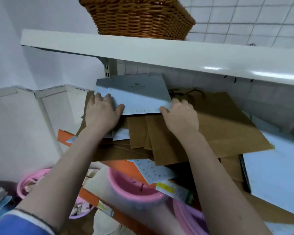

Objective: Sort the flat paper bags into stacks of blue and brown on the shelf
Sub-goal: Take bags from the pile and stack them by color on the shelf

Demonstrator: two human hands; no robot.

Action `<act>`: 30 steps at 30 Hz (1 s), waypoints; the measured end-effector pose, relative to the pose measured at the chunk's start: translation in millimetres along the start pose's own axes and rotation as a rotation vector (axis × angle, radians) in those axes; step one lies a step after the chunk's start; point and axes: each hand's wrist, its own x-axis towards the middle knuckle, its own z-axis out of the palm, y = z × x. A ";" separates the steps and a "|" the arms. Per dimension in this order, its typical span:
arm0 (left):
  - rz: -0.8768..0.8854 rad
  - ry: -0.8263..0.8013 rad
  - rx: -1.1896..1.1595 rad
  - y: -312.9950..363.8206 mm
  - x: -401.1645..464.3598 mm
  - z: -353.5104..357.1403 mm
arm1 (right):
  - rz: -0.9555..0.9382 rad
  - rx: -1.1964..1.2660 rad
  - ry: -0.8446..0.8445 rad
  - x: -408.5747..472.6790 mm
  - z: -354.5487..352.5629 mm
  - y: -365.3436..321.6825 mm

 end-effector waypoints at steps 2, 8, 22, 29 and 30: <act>0.007 -0.054 0.000 -6.0 15.1 3.1 | 0.029 0.006 -0.020 7.6 3.2 -7.8; 0.006 -0.145 -0.051 -16.2 41.5 9.0 | 0.143 0.099 -0.031 18.7 17.2 -22.2; 0.085 -0.023 -0.529 -16.5 23.4 -2.4 | 0.360 0.257 0.210 -10.9 12.8 -32.6; 0.141 -0.063 -0.742 -11.5 -8.0 -1.4 | 0.428 0.274 0.295 -68.3 3.1 -15.1; 0.157 -0.062 -0.749 -9.0 -13.1 -1.6 | 0.436 0.279 0.304 -76.3 0.8 -11.7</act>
